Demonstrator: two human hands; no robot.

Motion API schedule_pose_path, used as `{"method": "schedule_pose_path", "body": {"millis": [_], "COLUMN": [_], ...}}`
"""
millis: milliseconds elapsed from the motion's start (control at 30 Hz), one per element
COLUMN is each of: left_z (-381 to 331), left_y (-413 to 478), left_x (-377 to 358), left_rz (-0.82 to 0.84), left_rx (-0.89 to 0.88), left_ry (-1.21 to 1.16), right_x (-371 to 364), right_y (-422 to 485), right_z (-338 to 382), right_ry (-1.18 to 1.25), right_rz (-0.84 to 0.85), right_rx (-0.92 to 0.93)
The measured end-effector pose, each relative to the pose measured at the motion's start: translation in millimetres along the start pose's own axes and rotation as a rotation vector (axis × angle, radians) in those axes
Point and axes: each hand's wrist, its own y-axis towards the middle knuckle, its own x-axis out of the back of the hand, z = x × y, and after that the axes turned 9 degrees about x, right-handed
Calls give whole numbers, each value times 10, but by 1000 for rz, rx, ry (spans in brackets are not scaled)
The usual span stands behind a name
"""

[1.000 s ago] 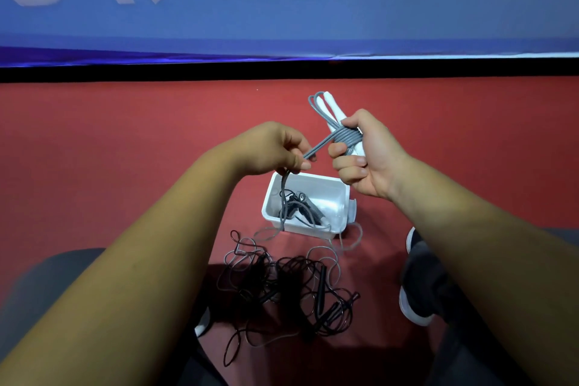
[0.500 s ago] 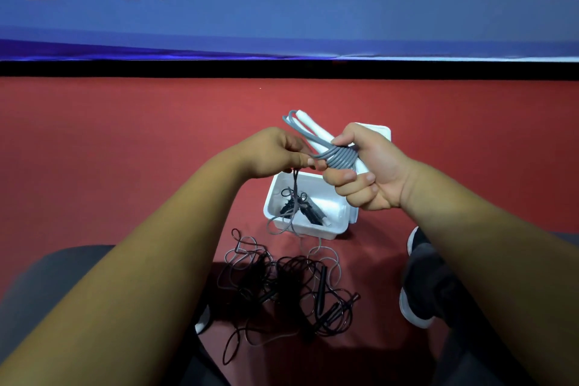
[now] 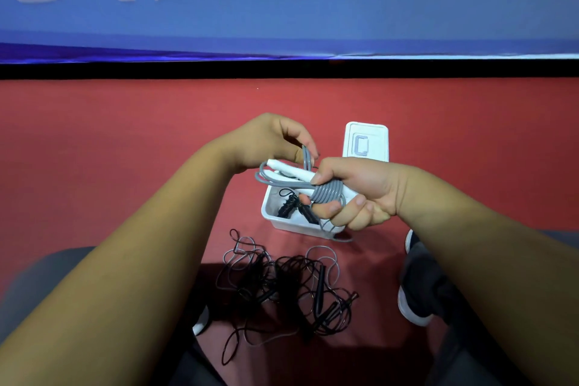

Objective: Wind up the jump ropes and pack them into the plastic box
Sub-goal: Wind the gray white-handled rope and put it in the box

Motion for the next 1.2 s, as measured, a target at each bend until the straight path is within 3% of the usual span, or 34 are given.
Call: {"method": "schedule_pose_path", "body": {"millis": [300, 567, 667, 1067, 1200], "left_z": [-150, -224, -207, -13, 13], "left_y": [-66, -91, -115, -53, -76], "left_x": [64, 112, 114, -70, -127], "left_rz": [-143, -215, -168, -189, -190], "left_rx": [2, -6, -15, 208, 219], "left_ry": [203, 442, 536, 436, 248], "right_x": [-47, -67, -17, -24, -35], "right_y": [70, 124, 144, 230, 228], "right_z": [11, 66, 71, 69, 79], "right_ry": [-54, 88, 141, 91, 133], "right_rz": [-351, -603, -683, -776, -804], "right_rx": [63, 234, 302, 427, 476]}}
